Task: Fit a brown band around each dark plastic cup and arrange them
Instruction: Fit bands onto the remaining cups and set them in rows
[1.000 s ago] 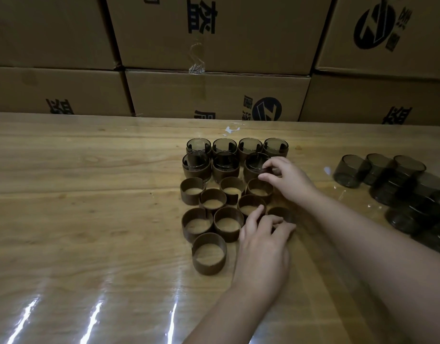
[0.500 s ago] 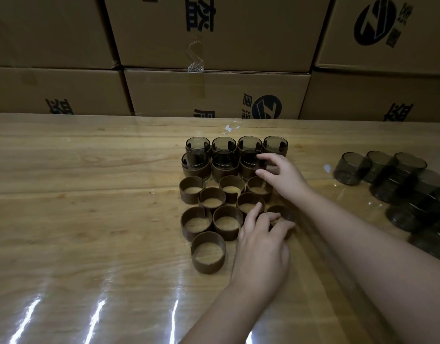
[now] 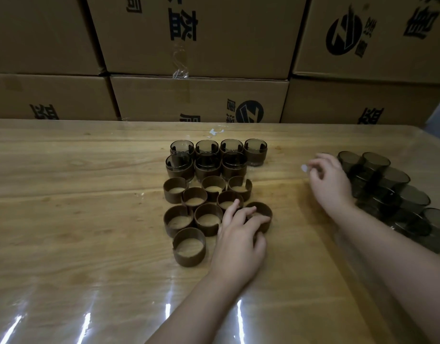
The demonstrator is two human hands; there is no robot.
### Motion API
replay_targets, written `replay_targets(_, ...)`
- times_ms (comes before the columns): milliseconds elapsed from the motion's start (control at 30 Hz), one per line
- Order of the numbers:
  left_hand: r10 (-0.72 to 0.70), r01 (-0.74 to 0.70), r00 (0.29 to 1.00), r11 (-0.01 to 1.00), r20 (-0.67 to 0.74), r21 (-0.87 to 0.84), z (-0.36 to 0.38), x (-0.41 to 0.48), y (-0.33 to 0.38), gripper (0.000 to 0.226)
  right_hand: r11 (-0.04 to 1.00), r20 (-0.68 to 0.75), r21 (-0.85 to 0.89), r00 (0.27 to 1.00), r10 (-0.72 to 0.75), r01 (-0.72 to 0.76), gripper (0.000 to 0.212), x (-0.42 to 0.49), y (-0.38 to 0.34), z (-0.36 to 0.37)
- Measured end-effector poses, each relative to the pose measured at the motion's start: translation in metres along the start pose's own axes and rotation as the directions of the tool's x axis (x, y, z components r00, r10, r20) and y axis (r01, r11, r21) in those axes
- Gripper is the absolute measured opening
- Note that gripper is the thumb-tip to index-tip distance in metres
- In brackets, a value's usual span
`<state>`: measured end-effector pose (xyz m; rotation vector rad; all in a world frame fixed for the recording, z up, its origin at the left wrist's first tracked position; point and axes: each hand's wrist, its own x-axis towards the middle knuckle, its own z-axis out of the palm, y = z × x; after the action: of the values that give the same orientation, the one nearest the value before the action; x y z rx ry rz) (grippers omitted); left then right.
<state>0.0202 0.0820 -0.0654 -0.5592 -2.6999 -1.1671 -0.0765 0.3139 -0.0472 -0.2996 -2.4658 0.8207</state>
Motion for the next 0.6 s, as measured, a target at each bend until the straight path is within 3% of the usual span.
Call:
replay_targets(167,-0.015,0.015,1.0,0.999,-0.002,-0.047,0.0,0.001,-0.002,0.035,0.956,0.195,-0.289,0.974,0.116,-0.056,0.03,0.017,0.026,-0.008)
replay_targets(600,-0.025,0.017,0.999,0.979,-0.036,-0.201,-0.003,0.005,-0.004,0.027,0.973,0.202,-0.217,0.972,0.122,-0.077,0.03,-0.004,0.011,-0.012)
